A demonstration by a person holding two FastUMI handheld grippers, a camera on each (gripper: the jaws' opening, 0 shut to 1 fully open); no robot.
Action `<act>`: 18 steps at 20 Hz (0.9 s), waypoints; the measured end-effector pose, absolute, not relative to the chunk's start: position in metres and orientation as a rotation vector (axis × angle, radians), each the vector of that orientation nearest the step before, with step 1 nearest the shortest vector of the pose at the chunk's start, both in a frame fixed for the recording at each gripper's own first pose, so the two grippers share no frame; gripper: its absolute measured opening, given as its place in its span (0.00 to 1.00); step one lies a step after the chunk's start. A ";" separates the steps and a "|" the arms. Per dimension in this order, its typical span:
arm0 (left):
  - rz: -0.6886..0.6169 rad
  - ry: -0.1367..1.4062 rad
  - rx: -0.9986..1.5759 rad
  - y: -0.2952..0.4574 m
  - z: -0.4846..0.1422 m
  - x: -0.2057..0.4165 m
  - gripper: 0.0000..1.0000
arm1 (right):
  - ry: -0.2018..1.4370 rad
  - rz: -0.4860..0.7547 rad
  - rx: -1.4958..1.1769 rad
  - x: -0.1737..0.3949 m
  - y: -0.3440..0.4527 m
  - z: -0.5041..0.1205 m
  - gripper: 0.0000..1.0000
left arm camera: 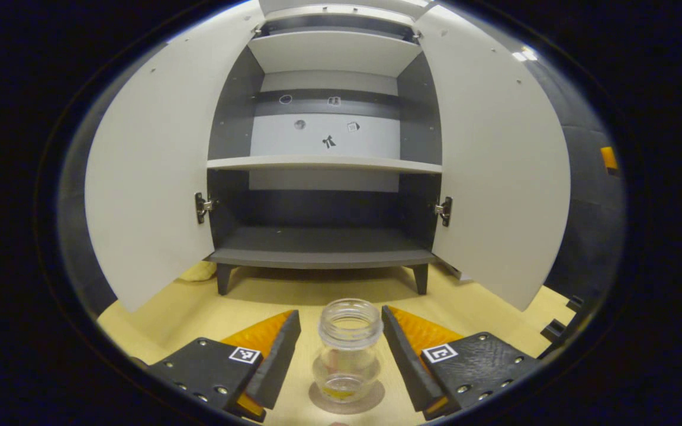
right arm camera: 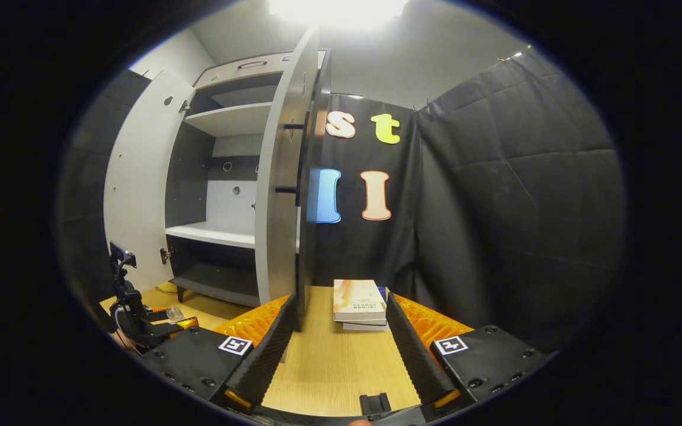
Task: Grasp the bottle in the cabinet with the left hand and place it on the coaster, then close the right door with the right hand and the left door with the left hand.
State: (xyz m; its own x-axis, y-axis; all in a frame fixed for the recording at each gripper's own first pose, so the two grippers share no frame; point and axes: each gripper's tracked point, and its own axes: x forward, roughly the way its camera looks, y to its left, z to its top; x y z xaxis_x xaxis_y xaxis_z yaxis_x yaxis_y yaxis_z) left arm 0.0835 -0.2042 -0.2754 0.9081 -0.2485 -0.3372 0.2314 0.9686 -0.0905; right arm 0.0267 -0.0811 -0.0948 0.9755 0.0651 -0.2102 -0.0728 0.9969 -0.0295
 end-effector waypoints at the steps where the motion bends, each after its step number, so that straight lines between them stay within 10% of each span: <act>1: -0.254 0.349 -0.046 -0.206 -0.268 0.082 0.83 | 0.204 0.077 -0.016 0.029 -0.080 -0.090 0.96; 18: -0.029 0.162 -0.031 -0.113 -0.068 0.027 0.83 | 0.101 0.019 0.001 0.099 -0.119 0.003 0.93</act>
